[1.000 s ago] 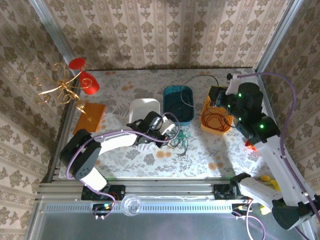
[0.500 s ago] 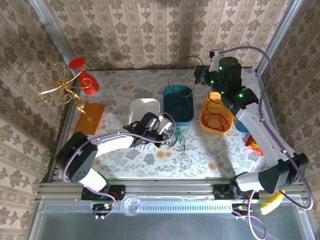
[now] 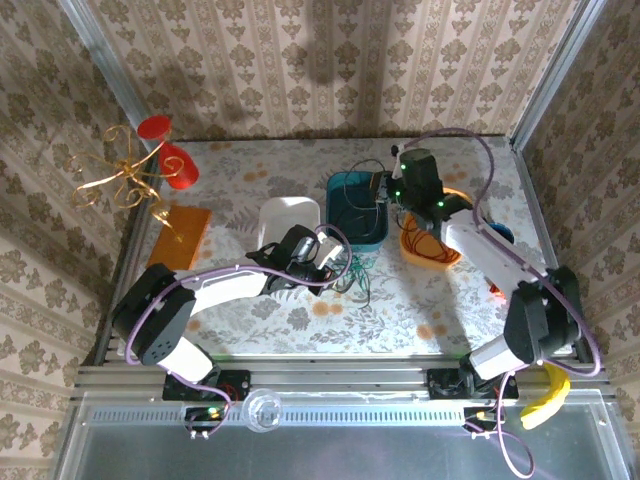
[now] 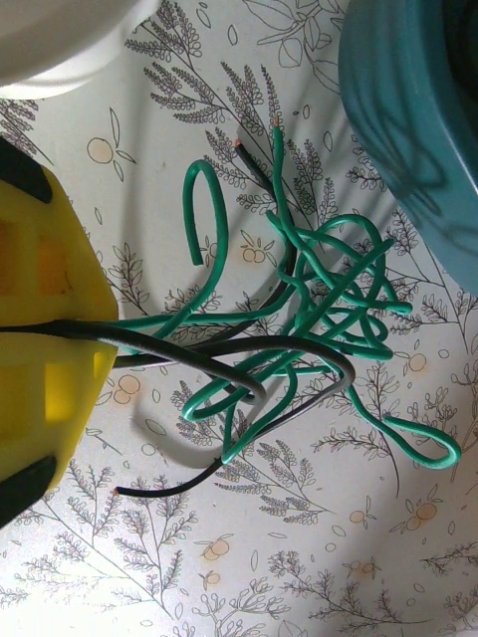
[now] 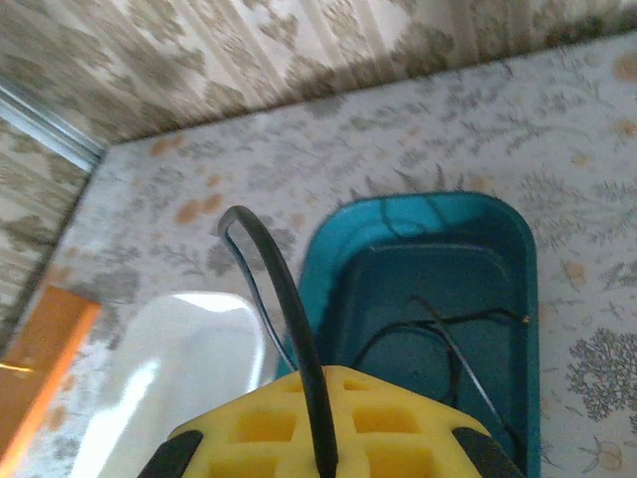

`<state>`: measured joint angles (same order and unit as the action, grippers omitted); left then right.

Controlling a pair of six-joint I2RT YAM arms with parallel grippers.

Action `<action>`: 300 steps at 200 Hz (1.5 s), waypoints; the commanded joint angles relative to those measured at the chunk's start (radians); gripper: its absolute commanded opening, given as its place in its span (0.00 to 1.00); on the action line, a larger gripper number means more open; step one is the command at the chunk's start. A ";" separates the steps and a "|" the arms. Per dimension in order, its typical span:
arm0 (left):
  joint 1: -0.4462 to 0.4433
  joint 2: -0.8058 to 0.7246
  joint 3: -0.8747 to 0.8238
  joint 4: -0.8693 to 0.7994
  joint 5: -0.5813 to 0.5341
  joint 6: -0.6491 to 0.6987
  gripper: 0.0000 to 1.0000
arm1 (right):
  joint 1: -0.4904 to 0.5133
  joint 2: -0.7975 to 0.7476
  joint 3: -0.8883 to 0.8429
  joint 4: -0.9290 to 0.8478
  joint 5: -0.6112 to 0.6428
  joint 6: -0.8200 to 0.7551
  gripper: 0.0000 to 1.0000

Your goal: Untangle the cables

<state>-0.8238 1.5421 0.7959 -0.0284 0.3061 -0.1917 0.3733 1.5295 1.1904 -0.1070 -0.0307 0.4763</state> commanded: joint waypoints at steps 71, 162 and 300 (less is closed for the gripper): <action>-0.003 -0.027 0.002 0.002 0.005 -0.018 0.02 | 0.005 0.381 0.272 -0.168 0.106 0.023 0.00; -0.007 -0.023 0.000 0.006 0.000 -0.022 0.02 | 0.026 0.468 0.357 -0.277 0.106 -0.043 0.10; -0.006 -0.006 -0.006 0.028 0.002 -0.023 0.02 | 0.102 -0.186 -0.217 -0.332 -0.172 -0.160 0.46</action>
<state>-0.8249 1.5421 0.7959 -0.0128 0.3058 -0.2028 0.4305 1.3830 1.0695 -0.3283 -0.0250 0.3748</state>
